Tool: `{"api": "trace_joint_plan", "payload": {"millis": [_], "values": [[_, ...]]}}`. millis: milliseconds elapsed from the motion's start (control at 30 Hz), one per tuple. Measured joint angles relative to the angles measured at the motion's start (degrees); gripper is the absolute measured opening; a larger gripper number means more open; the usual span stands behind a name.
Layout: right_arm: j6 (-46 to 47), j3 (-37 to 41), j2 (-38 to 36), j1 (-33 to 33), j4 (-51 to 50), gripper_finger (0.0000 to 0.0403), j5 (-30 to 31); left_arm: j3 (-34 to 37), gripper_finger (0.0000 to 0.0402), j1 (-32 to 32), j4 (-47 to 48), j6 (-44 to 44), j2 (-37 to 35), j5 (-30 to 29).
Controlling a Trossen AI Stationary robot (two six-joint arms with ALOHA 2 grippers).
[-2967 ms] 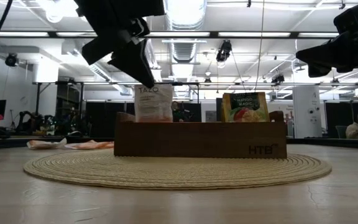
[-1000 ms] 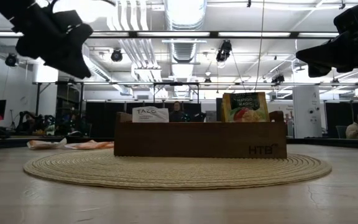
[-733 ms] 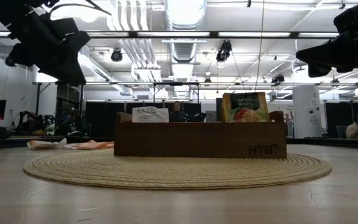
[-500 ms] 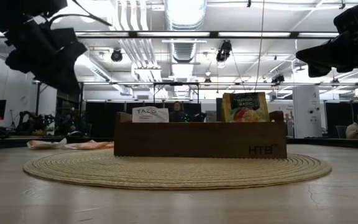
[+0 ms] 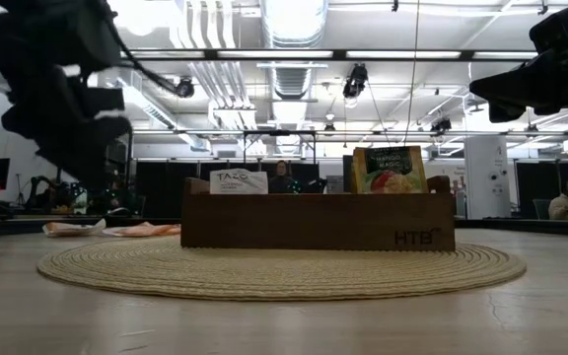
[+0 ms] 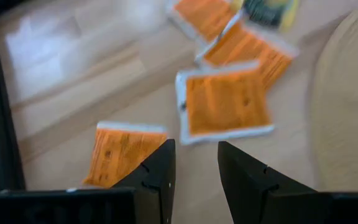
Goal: Pick & Place Tea
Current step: Put the white and orange tea bag into the wooden organizer
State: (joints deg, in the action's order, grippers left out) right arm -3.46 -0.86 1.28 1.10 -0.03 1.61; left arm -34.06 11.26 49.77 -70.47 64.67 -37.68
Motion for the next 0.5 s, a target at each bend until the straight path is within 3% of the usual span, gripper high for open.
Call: {"api": "trace_joint_plan", "payload": {"millis": [500], "values": [[0.02, 0.0, 0.02, 0.0, -0.02, 0.0009, 0.0, 2.62, 0.0114, -8.28, -2.84, 3.77, 6.39, 8.06]]}}
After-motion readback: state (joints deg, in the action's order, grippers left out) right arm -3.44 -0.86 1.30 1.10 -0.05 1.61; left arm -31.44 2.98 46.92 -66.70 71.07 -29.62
